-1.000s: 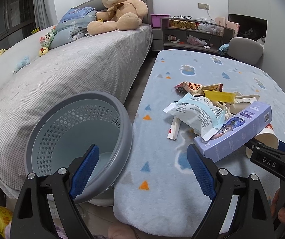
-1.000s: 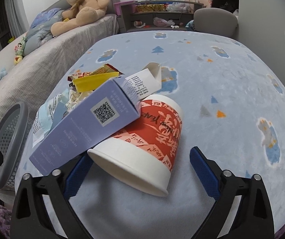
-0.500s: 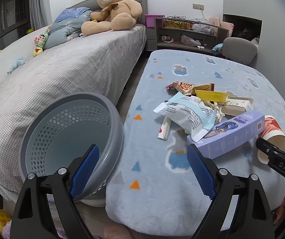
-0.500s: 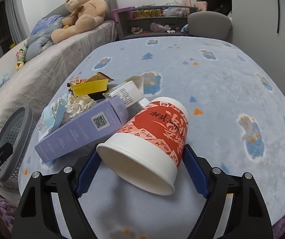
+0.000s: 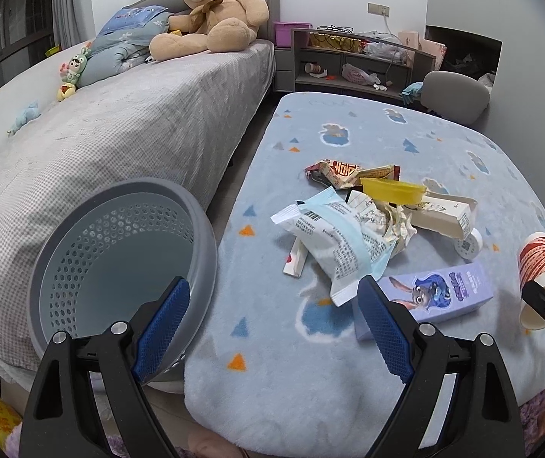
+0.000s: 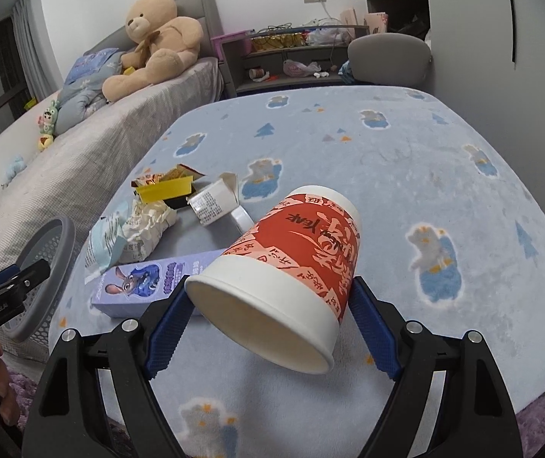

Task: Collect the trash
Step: 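Grasp the white-blue snack wrapper with the left tool while the right tool holds the cup, then carry wrapper and cup over the wastebasket and open both tools to drop them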

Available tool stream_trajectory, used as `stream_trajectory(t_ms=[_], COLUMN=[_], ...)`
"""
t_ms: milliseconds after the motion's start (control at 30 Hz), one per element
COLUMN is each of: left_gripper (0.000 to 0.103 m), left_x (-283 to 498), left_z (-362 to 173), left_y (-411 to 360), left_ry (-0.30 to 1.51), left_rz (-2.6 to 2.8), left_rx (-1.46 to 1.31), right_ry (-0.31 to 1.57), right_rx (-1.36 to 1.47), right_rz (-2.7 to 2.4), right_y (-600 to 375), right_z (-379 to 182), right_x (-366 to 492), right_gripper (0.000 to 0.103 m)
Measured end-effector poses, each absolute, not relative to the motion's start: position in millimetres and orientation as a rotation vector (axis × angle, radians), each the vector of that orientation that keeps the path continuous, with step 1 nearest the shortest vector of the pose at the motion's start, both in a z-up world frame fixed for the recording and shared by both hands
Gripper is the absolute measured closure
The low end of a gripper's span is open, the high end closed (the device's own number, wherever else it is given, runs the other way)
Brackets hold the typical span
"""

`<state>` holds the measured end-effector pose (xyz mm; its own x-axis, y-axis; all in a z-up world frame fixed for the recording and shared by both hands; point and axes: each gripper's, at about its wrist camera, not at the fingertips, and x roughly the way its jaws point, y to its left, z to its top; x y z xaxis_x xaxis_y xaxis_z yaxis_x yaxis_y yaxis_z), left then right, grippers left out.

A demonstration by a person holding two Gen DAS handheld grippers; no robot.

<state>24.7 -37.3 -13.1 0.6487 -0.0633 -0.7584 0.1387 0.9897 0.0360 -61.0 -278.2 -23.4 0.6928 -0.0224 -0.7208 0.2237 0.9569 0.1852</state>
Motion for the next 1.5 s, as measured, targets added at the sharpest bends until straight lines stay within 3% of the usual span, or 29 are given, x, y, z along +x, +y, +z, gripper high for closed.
stream_trajectory(t_ms=[833,967,1067,1100,1500], left_gripper=[0.018,0.046,0.056,0.069,0.070], left_x=[95.5,94.8,93.4,92.8,78.9], left_z=[-54.4,-54.4,-55.4,-54.5,-37.1], left_y=[-87.1,-88.4,-87.3,-86.6,-75.1], left_ry=[0.985,0.986,0.990,0.986,0.942], left_rz=[-0.150,-0.179,-0.196,-0.195,-0.215], left_rx=[0.050,0.050,0.036,0.039,0.037], right_ry=[0.828,0.829,0.825,0.823,0.814], right_rx=[0.329,0.335,0.332,0.331,0.316], right_rz=[-0.011,-0.004,0.000,0.000,0.010], right_y=[-281.6,-282.0,-281.3,-280.8,-271.8], right_z=[-47.7,-47.8,-46.9,-46.5,-40.6], right_x=[-43.6,-43.5,-44.9,-45.5,-48.1], right_gripper=[0.024,0.024,0.024,0.024,0.024])
